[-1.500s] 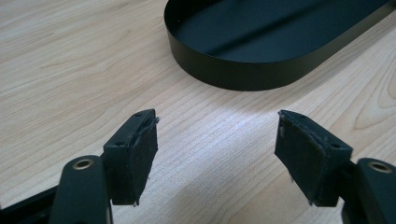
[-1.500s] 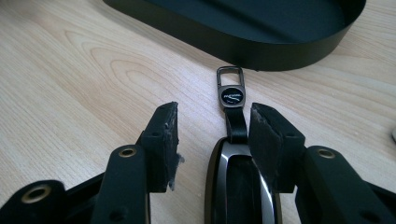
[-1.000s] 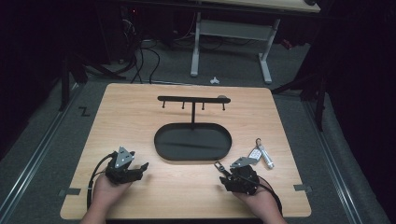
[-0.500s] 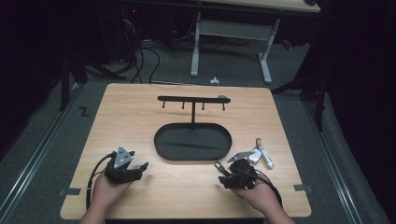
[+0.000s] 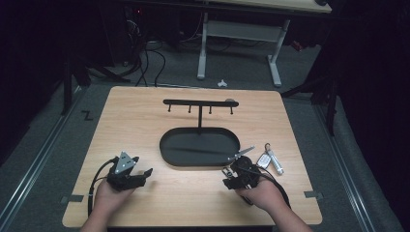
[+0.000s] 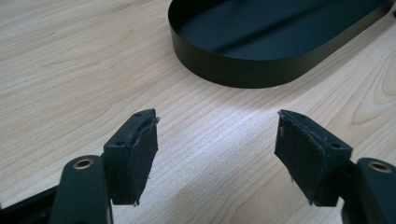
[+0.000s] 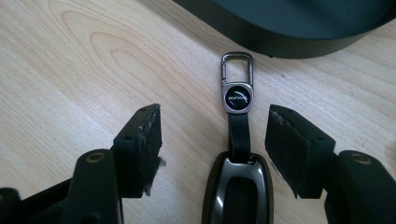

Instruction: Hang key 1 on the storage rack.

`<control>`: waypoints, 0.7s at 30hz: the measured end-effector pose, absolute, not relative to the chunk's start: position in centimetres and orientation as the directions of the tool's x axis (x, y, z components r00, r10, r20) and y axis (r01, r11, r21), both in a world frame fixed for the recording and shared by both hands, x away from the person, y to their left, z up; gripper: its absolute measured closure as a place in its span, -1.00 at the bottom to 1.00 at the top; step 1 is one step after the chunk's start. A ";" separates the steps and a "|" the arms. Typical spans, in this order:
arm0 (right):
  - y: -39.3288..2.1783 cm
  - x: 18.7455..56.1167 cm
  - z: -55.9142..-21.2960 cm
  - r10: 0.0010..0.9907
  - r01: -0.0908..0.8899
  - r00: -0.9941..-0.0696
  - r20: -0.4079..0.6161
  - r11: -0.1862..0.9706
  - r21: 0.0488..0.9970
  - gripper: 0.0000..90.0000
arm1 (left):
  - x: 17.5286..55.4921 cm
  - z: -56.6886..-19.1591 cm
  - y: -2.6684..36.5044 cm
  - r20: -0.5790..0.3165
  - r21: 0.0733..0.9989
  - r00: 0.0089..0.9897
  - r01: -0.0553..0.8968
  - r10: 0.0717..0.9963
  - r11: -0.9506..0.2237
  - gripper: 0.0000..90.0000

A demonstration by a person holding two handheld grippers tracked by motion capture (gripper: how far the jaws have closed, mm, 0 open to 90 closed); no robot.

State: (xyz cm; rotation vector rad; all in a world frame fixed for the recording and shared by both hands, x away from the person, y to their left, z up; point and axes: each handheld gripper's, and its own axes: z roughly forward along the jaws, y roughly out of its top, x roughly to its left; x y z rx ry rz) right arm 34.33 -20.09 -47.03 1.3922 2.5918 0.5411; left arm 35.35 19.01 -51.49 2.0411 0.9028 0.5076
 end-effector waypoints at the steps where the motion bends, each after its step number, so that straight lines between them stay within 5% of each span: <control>1: -19.9 34.4 -46.9 0.828 0.777 -0.559 0.035 0.508 0.371 -0.20 | 35.3 -51.4 19.0 0.028 0.821 0.661 0.413 0.750 -0.395 -0.33; 10: -18.9 35.7 -46.3 0.811 0.775 -0.585 0.009 0.555 0.301 -0.24 | 35.5 -51.4 19.5 0.014 0.828 0.661 0.413 0.750 -0.379 -0.33; 21: -19.1 37.8 -47.5 0.810 0.802 -0.587 0.005 0.580 0.145 0.09 | 35.5 -51.4 19.3 0.014 0.822 0.675 0.412 0.738 -0.392 -0.33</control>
